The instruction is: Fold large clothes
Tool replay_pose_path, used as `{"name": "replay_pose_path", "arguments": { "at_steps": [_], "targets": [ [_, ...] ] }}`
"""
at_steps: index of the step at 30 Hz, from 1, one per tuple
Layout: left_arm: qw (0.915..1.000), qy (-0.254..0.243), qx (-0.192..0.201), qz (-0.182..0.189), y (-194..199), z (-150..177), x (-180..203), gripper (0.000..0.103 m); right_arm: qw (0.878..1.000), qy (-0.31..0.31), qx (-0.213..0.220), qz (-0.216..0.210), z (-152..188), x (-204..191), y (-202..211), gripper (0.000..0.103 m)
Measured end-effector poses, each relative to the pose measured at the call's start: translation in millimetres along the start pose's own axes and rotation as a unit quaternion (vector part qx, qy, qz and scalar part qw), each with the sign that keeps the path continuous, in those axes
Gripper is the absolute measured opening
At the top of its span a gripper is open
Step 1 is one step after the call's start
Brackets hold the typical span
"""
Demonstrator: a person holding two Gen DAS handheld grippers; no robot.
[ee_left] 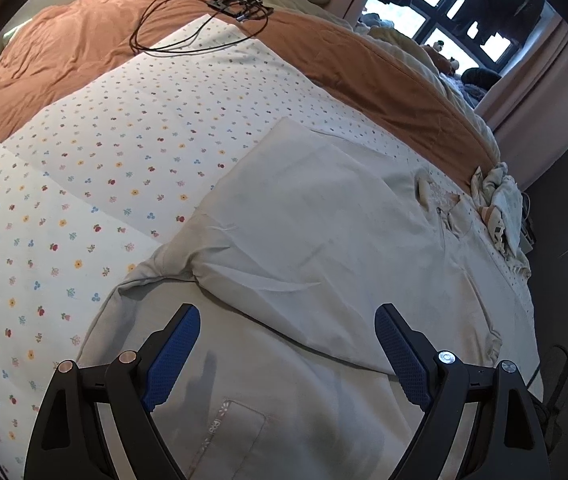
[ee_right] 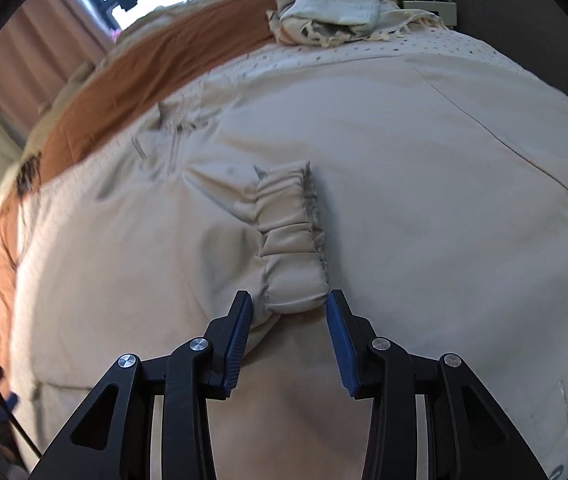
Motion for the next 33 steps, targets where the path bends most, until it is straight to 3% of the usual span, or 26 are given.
{"name": "replay_pose_path", "arguments": {
  "at_steps": [4, 12, 14, 16, 18, 21, 24, 28, 30, 33],
  "targets": [
    [0.9999, -0.007, -0.013, -0.001, -9, 4, 3, 0.089, 1.0, -0.006, -0.011, -0.003, -2, 4, -18, 0.034],
    [0.9998, -0.006, -0.018, -0.006, -12, 6, 0, 0.089, 1.0, -0.009, 0.006, 0.018, -16, 2, -22, 0.033],
    [0.9999, -0.003, -0.016, -0.006, -10, 5, 0, 0.089, 1.0, -0.02, 0.003, 0.008, -16, 5, -17, 0.036],
    [0.9999, -0.002, -0.013, -0.004, -8, 4, 1, 0.089, 0.999, -0.039, 0.001, -0.004, -16, 12, -10, 0.053],
    [0.9999, -0.006, -0.013, 0.003, -7, 3, 5, 0.089, 0.998, -0.059, 0.009, -0.014, -16, 22, 0, 0.064],
    [0.9997, -0.013, -0.012, 0.016, -7, 5, 17, 0.089, 0.996, -0.077, 0.027, -0.025, -17, 38, 22, 0.068],
    [0.9986, -0.035, -0.013, 0.036, -7, 7, 38, 0.09, 0.994, -0.1, 0.041, -0.033, -15, 57, 43, 0.083],
    [0.9944, -0.046, -0.022, 0.092, -5, 14, 64, 0.095, 0.991, -0.109, 0.065, -0.031, -14, 78, 63, 0.084],
    [0.9929, -0.063, -0.018, 0.099, -3, 18, 78, 0.102, 0.992, -0.101, 0.074, -0.017, -11, 92, 69, 0.084],
    [0.9898, -0.077, -0.021, 0.118, -3, 25, 96, 0.103, 0.991, -0.112, 0.079, -0.002, -7, 126, 73, 0.084]
  ]
}}
Point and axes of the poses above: each gripper's, at about its wrist camera, not at the fingertips, and y roughly against the way its jaws point, x to its right, z to its underside, the point moved 1 cm from there along -y, roughly the way its jaws point, and after that the axes turned 15 degrees about z, right-handed, at the moved point
